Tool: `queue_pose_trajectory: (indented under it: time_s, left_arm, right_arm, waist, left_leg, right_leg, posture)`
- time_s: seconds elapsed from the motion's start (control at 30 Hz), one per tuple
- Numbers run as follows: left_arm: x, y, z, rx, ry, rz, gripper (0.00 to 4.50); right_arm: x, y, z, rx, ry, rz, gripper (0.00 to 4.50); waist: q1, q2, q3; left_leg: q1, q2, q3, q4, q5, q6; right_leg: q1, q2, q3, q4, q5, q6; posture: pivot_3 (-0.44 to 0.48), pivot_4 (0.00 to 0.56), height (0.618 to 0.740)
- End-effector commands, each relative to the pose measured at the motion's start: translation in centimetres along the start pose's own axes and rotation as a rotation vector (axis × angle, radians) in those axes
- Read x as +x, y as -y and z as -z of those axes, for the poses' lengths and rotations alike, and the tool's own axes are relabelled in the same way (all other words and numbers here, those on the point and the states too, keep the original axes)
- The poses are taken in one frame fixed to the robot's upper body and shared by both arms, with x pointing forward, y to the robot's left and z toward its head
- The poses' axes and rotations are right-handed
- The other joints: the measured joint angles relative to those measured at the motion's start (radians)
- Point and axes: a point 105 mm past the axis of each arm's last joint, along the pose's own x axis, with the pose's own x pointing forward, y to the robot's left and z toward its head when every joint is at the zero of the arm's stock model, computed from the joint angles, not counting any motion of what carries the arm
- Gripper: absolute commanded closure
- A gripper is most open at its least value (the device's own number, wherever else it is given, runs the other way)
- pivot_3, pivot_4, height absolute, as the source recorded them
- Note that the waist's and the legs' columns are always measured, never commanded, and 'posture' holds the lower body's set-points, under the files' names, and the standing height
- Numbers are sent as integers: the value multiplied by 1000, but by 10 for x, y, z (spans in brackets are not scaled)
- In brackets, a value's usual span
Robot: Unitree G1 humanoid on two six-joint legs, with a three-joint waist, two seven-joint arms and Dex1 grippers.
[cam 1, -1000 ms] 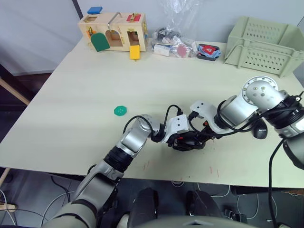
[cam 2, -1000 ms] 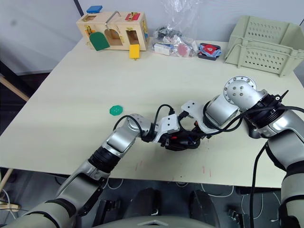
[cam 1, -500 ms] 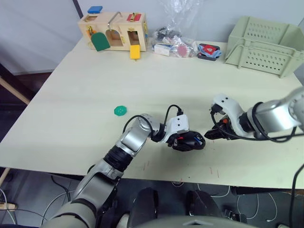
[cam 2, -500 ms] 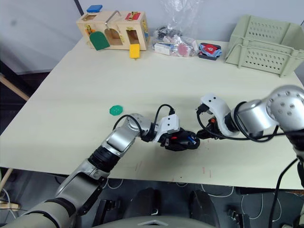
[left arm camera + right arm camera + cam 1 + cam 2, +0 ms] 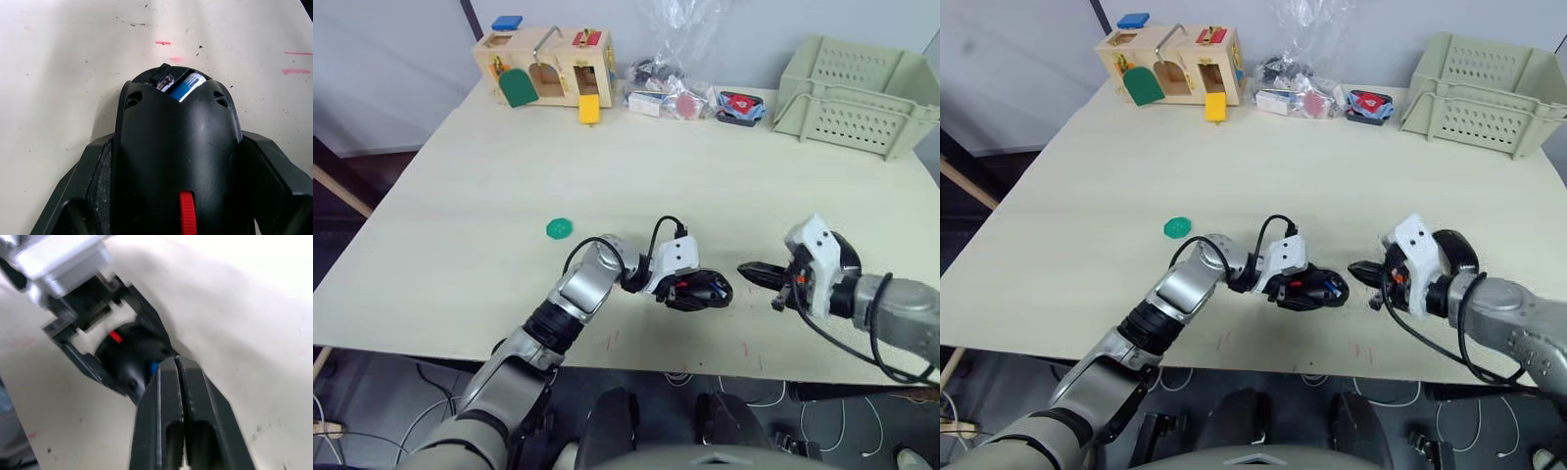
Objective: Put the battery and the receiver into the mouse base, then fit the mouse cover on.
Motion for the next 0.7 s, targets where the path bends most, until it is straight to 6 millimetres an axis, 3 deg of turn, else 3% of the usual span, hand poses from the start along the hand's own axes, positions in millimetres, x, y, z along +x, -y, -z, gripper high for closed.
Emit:
queue_pose_trajectory:
  time_s: [0.03, 0.3, 0.7]
  left_arm:
    - [4, 9, 22, -69, -69, 30, 1562]
    - [3, 8, 21, -75, -70, 28, 1562]
    - [2, 6, 23, -84, -80, 27, 1562]
  right_arm:
    - [1, 5, -4, -109, 99, -1, 4452]
    - [17, 14, 17, -190, 153, 8, 4452]
    - [37, 6, 24, -215, 188, -40, 4452]
  waist:
    - [-2, 0, 0]
    - [0, -1, 0]
    - [-1, 0, 0]
  left_leg:
    - [0, 0, 1, 0, 0, 0]
    - [1, 0, 0, 1, 0, 0]
    - [1, 0, 0, 1, 2, -2]
  right_leg:
    - [0, 0, 1, 0, 0, 0]
    - [0, 1, 1, 2, 0, 0]
    - [0, 2, 2, 3, 0, 0]
  posture:
    - [0, 150, 740]
    - [0, 150, 740]
    - [0, 150, 740]
